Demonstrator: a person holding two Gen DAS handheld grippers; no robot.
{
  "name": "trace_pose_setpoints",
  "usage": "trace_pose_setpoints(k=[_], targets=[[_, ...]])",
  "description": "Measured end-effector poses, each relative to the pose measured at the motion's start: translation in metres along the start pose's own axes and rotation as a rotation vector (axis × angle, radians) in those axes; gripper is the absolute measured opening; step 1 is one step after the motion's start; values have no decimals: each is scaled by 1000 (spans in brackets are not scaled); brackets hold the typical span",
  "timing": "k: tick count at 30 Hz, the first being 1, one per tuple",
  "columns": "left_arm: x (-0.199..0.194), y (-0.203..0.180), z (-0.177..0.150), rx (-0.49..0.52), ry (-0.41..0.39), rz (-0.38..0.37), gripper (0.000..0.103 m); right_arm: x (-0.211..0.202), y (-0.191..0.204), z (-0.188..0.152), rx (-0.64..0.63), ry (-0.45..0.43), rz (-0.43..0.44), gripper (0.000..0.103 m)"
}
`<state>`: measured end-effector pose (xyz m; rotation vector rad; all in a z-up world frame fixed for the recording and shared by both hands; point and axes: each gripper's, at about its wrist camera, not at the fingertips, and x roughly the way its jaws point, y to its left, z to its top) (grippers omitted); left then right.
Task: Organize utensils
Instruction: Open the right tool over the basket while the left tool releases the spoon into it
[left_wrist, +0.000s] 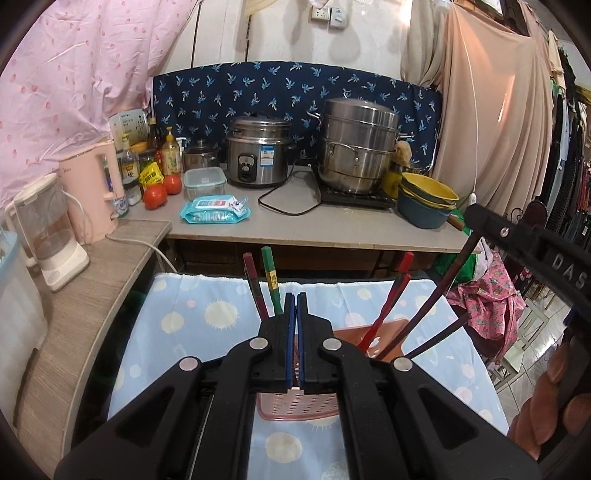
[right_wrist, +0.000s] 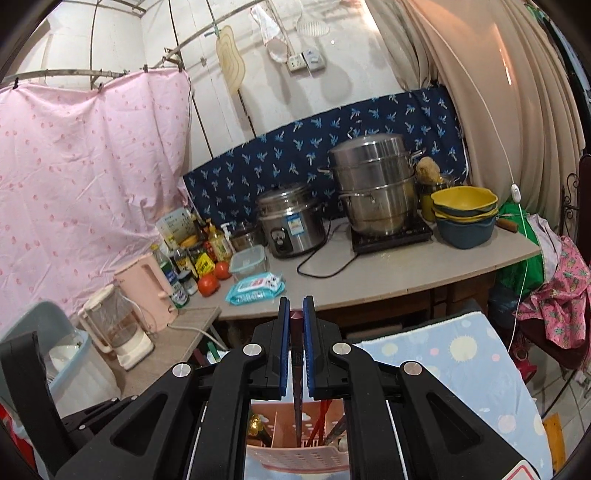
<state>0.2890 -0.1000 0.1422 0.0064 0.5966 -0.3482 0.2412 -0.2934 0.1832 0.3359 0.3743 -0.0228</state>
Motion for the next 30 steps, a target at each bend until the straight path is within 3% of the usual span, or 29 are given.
trace_pose_setpoints(k=[14, 30], targets=[[7, -2, -6, -5, 16, 8, 1, 22, 10, -19, -44, 81, -7, 7], [0, 2, -12, -18, 13, 29, 3, 15, 5, -28, -29, 87, -13, 11]])
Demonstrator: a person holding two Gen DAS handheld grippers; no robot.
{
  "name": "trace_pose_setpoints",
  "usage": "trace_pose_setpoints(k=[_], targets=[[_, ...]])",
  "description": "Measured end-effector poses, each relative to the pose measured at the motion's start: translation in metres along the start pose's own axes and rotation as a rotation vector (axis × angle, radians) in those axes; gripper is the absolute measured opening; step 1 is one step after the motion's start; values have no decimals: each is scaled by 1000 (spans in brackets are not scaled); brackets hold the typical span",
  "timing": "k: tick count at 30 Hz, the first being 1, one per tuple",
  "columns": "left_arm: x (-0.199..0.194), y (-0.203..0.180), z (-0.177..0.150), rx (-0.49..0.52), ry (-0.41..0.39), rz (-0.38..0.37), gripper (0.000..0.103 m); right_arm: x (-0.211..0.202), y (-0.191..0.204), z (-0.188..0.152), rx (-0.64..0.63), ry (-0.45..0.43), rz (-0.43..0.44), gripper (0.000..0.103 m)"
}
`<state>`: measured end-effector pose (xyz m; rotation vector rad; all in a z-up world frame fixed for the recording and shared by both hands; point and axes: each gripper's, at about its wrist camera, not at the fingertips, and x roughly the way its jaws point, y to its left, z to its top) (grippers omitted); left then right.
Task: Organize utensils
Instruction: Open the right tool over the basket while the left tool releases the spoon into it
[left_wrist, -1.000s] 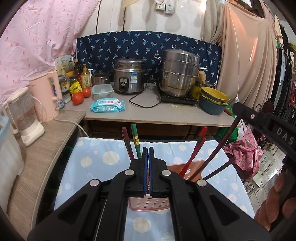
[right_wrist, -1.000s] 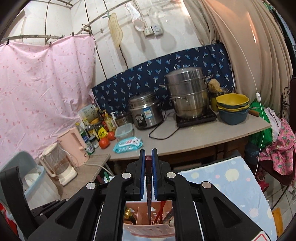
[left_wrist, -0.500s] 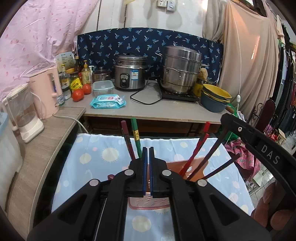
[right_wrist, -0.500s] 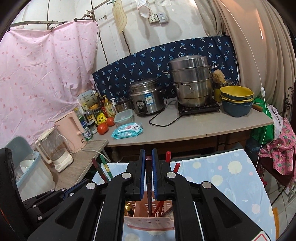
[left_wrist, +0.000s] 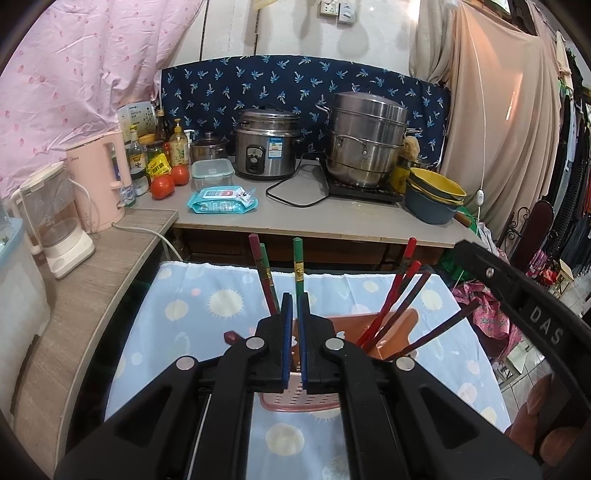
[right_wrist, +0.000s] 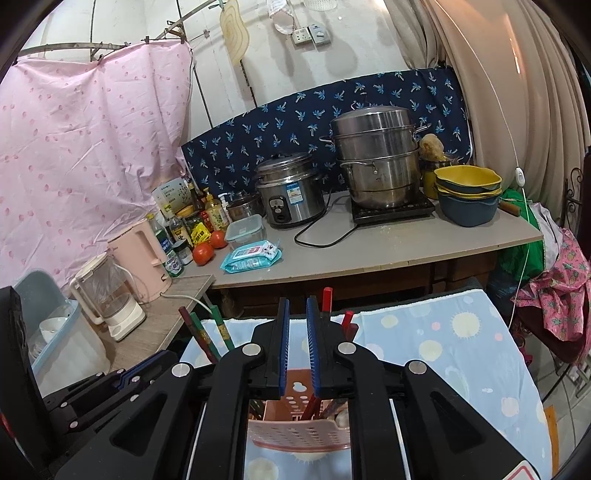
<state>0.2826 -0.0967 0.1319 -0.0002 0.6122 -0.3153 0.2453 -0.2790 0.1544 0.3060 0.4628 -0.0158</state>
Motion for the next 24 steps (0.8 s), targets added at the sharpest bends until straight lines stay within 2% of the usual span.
trace_pose_setpoints(k=[14, 24], targets=[[-35, 3, -26, 0, -3, 40, 3, -40, 6, -41, -52, 25, -17, 11], [-56, 7, -54, -18, 23, 61, 3, -67, 7, -82, -53, 81, -16, 11]])
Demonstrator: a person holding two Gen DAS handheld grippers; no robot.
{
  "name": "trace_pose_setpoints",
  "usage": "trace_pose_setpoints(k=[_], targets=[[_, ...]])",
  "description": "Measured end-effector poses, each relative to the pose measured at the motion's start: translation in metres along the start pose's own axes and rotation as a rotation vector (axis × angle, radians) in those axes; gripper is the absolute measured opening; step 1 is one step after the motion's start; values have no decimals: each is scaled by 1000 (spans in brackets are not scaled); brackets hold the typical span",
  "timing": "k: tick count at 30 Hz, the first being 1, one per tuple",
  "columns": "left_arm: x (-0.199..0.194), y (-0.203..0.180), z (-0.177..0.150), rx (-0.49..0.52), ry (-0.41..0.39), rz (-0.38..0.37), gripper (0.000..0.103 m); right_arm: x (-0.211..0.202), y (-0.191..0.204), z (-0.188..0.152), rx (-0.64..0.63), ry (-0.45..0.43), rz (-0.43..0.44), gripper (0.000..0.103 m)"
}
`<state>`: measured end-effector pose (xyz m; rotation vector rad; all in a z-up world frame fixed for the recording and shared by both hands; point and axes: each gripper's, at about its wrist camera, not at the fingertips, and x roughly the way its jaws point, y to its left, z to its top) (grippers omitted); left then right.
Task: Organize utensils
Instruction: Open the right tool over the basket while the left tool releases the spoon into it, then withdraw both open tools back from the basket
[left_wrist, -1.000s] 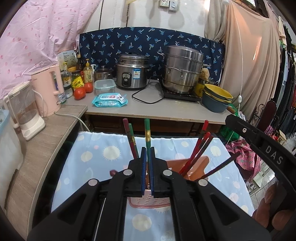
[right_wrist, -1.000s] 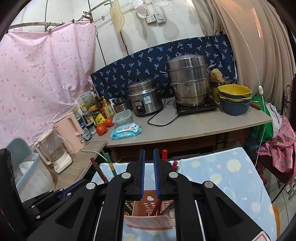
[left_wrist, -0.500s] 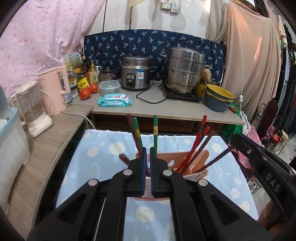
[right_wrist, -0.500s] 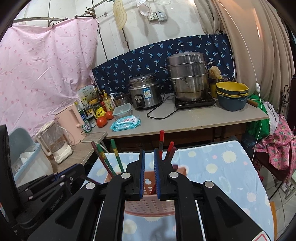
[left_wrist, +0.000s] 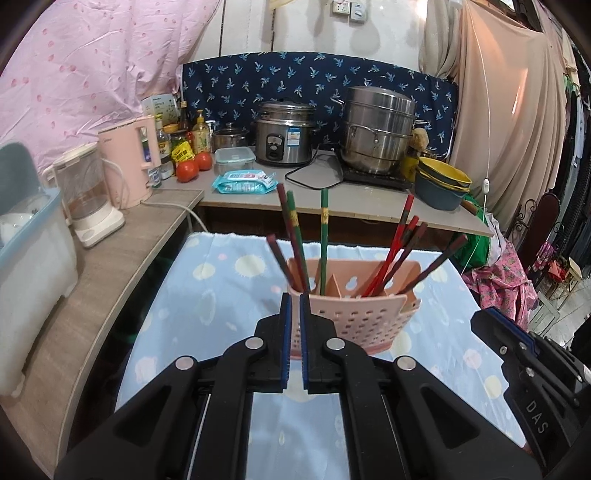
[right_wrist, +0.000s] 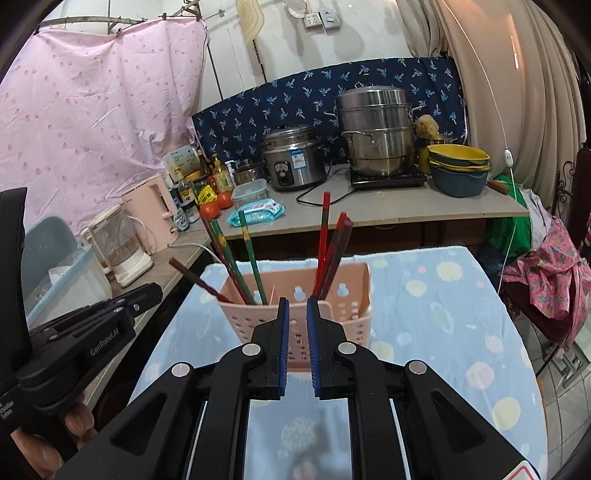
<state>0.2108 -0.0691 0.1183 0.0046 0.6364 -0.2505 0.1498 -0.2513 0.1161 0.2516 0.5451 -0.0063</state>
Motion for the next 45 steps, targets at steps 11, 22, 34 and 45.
trace_pose_setpoints(k=[11, 22, 34, 45], targets=[[-16, -3, -18, 9, 2, 35, 22, -16, -2, -28, 7, 40, -20, 11], [-18, -7, -28, 20, 16, 47, 39, -27, 7, -36, -49, 28, -71, 32], [-17, -9, -39, 29, 26, 76, 67, -25, 9, -47, -73, 57, -83, 54], [-13, -10, -49, 38, 50, 87, 75, -23, 7, -52, -82, 68, -106, 73]])
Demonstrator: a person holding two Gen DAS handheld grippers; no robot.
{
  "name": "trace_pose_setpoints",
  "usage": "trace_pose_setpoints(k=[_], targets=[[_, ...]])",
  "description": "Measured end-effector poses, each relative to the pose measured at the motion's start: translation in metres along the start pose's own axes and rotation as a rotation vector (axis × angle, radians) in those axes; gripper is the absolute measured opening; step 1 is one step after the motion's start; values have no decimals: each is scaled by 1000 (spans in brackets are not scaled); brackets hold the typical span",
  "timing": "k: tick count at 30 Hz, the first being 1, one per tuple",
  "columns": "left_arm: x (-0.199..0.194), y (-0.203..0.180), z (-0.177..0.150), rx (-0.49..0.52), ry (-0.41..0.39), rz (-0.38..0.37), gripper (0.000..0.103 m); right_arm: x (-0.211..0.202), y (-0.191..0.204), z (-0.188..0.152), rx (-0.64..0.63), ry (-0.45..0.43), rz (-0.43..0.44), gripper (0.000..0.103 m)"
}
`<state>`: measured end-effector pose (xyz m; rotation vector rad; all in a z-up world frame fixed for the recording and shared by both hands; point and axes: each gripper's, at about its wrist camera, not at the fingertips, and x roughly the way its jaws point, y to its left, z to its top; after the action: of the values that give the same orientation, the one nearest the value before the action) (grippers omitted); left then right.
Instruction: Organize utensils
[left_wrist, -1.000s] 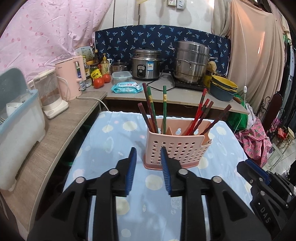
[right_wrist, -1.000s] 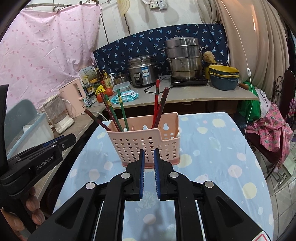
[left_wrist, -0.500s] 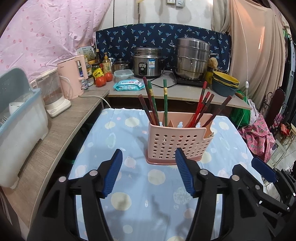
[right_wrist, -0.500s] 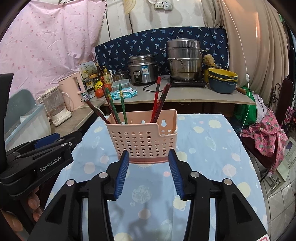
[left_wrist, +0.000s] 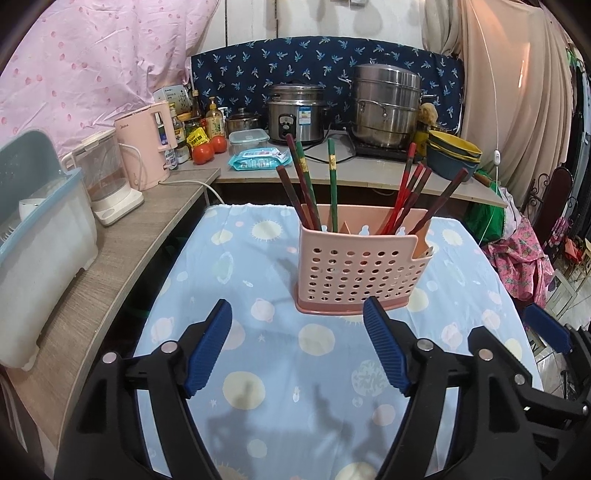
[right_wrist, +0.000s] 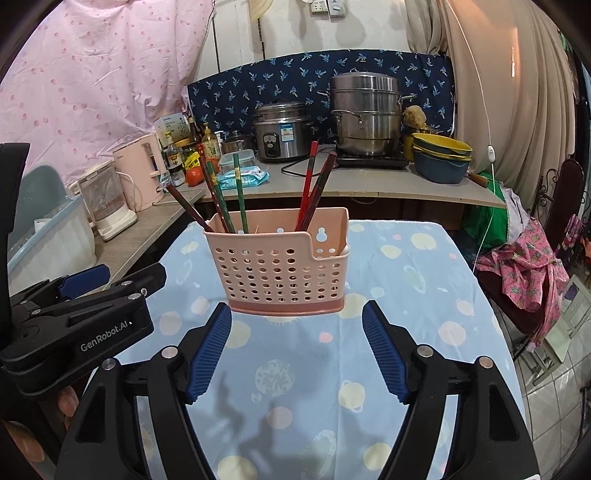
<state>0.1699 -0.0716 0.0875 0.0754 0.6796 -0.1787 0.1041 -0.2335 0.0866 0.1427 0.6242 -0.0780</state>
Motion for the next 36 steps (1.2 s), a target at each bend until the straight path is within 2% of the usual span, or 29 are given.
trace_pose_setpoints(k=[2, 5, 7, 15, 16, 17, 36], targets=[[0, 0, -1, -1, -2, 6, 79, 0, -2, -1, 0, -2, -13, 76], [1, -1, -3, 2, 3, 8, 81, 1, -5, -1, 12, -1, -17, 79], [2, 1, -4, -1, 5, 13, 85, 1, -7, -2, 16, 1, -22, 85], [4, 2, -8, 3, 7, 43, 91, 3, -10, -5, 29, -8, -34, 88], [4, 2, -9, 1, 10, 42, 91, 3, -9, -6, 24, -13, -42, 90], [4, 3, -9, -2, 14, 39, 92, 3, -9, -6, 18, -18, -50, 97], [9, 8, -16, -8, 28, 62, 94, 10, -14, -12, 35, 11, -60, 97]])
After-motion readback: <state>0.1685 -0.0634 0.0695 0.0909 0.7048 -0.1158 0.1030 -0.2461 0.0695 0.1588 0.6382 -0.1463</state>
